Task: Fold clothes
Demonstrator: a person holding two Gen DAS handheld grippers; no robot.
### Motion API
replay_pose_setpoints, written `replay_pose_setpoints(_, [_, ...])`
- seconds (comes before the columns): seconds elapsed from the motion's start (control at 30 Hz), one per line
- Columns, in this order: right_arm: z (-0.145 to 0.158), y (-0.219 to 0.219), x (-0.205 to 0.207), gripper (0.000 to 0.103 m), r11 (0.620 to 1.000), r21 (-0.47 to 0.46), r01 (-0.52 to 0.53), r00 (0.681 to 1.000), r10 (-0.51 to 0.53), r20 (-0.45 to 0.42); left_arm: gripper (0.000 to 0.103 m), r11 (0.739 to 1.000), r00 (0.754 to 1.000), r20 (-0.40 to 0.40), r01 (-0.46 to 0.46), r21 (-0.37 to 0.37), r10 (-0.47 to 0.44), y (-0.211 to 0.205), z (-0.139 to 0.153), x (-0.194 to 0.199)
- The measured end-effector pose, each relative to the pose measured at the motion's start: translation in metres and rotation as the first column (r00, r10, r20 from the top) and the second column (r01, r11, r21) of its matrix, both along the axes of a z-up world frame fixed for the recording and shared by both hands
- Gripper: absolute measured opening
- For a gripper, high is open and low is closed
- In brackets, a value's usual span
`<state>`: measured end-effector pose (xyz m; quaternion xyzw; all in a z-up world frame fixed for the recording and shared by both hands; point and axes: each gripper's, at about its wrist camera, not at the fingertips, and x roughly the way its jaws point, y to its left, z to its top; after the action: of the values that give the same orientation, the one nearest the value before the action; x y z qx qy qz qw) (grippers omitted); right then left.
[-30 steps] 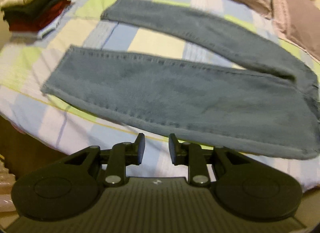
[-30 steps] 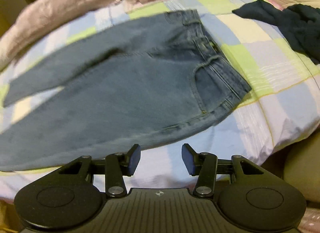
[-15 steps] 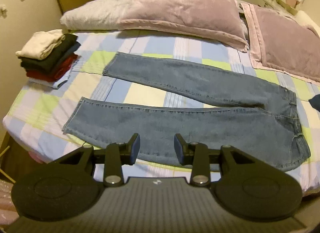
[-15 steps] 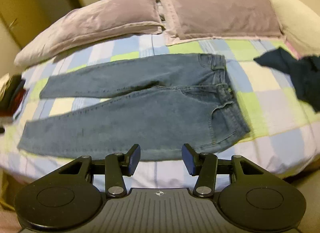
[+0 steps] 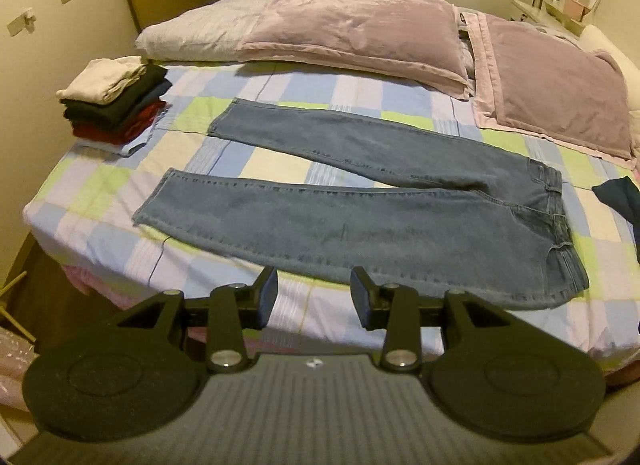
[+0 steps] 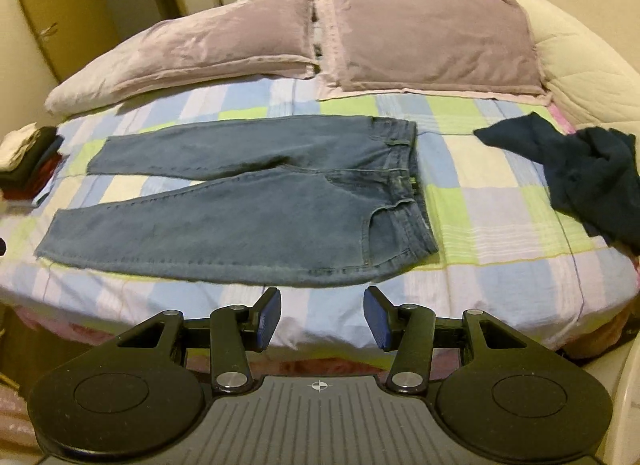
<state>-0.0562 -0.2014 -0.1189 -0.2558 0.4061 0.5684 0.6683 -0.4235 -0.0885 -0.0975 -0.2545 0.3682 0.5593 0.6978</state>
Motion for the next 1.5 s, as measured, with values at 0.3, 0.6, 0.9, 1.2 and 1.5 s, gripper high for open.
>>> replay_pose_setpoints(0.3, [0.002,-0.017,-0.015,0.05,0.996,-0.003,-0.084,0.996,0.084,-0.008,0.04,0.999,0.999,-0.007,-0.038,0.028,0.038,-0.046,0.015,-0.012])
replay_pose_setpoints(0.6, [-0.001,-0.027,-0.014,0.05,0.996,-0.027,-0.089,0.996,0.088,-0.021,0.041,1.0,0.999,-0.025,-0.029,0.011,0.029,-0.062,0.011,-0.01])
replay_pose_setpoints(0.9, [-0.001,-0.03,-0.012,0.05,0.996,-0.039,-0.084,0.996,0.083,-0.028,0.044,1.0,0.999,-0.041,-0.022,-0.011,0.022,-0.07,0.003,-0.008])
replay_pose_setpoints(1.2, [-0.004,-0.033,-0.011,0.05,0.996,-0.052,-0.069,0.997,0.067,-0.034,0.044,1.0,0.999,-0.045,-0.004,-0.015,0.003,-0.071,0.002,-0.003])
replay_pose_setpoints(1.5, [-0.001,-0.03,-0.013,0.05,0.997,-0.046,-0.068,0.997,0.067,-0.021,0.045,1.0,0.999,-0.032,0.008,-0.011,-0.008,-0.067,0.001,-0.002])
